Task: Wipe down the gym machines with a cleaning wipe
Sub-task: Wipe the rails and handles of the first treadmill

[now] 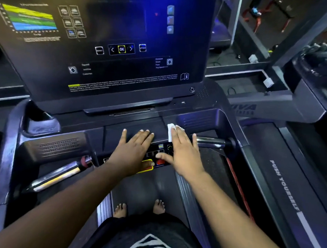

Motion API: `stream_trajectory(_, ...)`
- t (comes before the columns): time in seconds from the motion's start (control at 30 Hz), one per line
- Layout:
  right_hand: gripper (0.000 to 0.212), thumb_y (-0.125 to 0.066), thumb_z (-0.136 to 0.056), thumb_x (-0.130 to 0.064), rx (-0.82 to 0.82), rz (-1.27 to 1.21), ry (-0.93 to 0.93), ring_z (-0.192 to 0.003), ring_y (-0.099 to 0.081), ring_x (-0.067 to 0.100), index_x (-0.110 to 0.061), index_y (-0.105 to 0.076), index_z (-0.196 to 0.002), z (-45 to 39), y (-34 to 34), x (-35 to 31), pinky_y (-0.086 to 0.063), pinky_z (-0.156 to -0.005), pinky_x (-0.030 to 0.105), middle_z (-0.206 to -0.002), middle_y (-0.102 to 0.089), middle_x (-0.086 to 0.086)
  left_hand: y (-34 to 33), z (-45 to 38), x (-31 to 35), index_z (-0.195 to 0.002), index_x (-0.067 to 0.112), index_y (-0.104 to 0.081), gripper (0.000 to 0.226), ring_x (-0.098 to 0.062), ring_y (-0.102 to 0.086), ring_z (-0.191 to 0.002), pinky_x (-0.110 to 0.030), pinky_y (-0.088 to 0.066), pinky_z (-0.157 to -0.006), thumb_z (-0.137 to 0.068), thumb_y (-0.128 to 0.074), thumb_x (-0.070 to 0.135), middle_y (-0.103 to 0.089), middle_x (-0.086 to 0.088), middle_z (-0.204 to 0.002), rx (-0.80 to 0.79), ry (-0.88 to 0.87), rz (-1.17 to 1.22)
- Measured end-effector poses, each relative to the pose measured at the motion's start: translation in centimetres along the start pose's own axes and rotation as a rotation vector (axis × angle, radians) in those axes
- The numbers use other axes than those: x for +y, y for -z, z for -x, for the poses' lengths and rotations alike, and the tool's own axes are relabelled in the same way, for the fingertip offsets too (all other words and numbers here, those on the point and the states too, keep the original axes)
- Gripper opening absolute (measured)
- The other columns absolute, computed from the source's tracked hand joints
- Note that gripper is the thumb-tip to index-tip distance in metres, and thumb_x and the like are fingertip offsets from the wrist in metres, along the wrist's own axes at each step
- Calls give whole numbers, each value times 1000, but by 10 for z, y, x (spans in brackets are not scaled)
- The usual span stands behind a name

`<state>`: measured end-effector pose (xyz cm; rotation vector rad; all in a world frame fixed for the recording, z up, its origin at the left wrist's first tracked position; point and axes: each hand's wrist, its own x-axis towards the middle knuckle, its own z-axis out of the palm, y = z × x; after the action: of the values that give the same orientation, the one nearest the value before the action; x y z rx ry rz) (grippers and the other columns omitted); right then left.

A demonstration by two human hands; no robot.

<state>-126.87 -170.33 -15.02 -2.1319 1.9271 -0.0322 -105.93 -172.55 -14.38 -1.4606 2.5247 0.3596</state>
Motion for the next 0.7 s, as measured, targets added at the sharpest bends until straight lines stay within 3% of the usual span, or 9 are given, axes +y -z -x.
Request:
stream_trajectory(0.17,114,-17,-79,-90,28,131,-92,-156,-16,20,-10,-18,-161,19,-31,44,-11,-121,65,-167,-24,6,6,-21,26,-161,20,11,104,-15,8,-157,-65,4,-121,-92,-47,72,8,1,-171,-6,-100,-38)
stream_trajectory(0.33,102,-21,-86,-80,87,121,-234,-153,-26,24,-7,-28,-158,27,-38,99,-14,-119,66,-162,-33,10,11,-47,48,-161,18,13,107,-16,7,-157,-71,-2,-119,-91,-46,74,9,0,-171,8,-180,-120)
stream_trajectory(0.43,88,-24,-95,-70,130,120,-139,-151,-29,25,-6,-33,-156,25,-40,94,-16,-122,62,-160,-37,11,15,-62,56,-161,19,13,106,-16,6,-157,-71,-2,-119,-92,-47,73,8,0,-171,-6,-193,-150)
stream_trajectory(0.5,73,-34,-97,-55,212,101,-31,-148,-36,26,-6,-39,-152,17,-42,81,-24,-121,59,-156,-43,11,16,-68,60,-161,18,12,106,-15,5,-157,-70,-2,-119,-92,-48,71,8,0,-171,-10,-181,-152)
stream_trajectory(0.6,61,-65,-87,-40,345,102,0,-130,-53,31,-6,-54,-136,3,-40,82,-39,-113,53,-138,-57,12,12,-72,61,-161,20,11,106,-14,8,-157,-69,0,-120,-92,-52,69,9,2,-171,-11,-152,-95)
stream_trajectory(0.7,61,-73,-73,-50,317,143,-69,-112,-56,29,-12,-58,-119,-11,-32,91,-42,-98,44,-119,-61,7,7,-72,61,-161,21,11,107,-13,10,-157,-70,0,-119,-90,-52,70,10,4,-171,2,-140,-72)
